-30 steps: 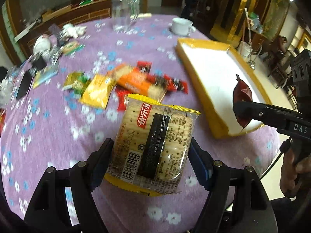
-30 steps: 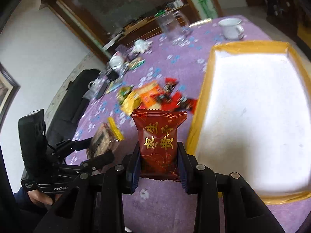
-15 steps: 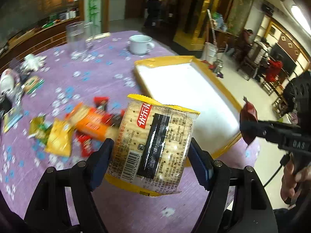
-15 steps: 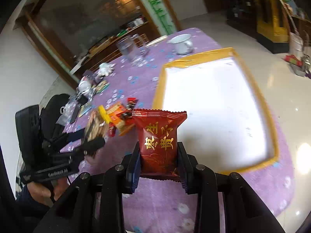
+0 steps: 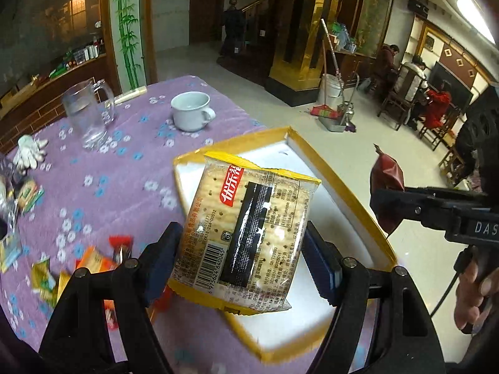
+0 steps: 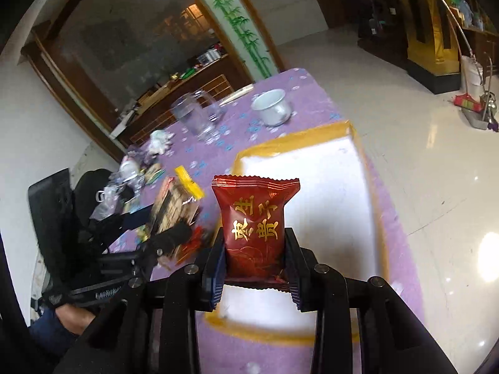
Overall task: Organize snacks
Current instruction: 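Carry the cracker bag and candy bag with both tools over the white box, then lower both bags into the white box and open both tools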
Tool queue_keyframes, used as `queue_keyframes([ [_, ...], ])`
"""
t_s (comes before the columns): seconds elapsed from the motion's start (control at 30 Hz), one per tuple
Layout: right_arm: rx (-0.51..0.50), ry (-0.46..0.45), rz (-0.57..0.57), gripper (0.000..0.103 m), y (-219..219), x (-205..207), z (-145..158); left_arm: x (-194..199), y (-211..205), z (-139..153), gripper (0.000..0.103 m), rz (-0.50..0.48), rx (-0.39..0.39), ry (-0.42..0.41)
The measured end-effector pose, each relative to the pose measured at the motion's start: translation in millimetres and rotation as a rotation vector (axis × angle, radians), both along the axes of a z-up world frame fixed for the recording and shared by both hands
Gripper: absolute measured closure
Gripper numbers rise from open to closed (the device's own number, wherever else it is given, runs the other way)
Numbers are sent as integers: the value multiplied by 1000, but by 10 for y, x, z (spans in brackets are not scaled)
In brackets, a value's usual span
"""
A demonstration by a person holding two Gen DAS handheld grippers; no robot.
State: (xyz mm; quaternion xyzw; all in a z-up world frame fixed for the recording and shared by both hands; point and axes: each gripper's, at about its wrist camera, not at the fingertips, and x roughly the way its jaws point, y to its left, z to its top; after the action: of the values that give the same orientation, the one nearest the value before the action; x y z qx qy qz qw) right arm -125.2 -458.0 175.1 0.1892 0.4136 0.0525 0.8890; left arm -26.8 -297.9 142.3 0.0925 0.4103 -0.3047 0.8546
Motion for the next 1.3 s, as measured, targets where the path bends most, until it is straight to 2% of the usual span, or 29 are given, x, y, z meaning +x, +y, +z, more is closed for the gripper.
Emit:
queue_keyframes([
  [0.33, -8, 128, 28, 69, -417, 980, -290, 563, -472, -376, 28, 105, 29, 73],
  [0.63, -59, 212, 63, 68, -461, 1602, -644, 785, -682, -648, 28, 183, 60, 130],
  [0.93, -87, 265, 85, 68, -388, 1882, -889, 873, -735, -784, 28, 214, 87, 158],
  [1.3, -156, 282, 93, 67, -298, 2037, -1014, 964, -761, -892, 28, 215, 93, 167],
])
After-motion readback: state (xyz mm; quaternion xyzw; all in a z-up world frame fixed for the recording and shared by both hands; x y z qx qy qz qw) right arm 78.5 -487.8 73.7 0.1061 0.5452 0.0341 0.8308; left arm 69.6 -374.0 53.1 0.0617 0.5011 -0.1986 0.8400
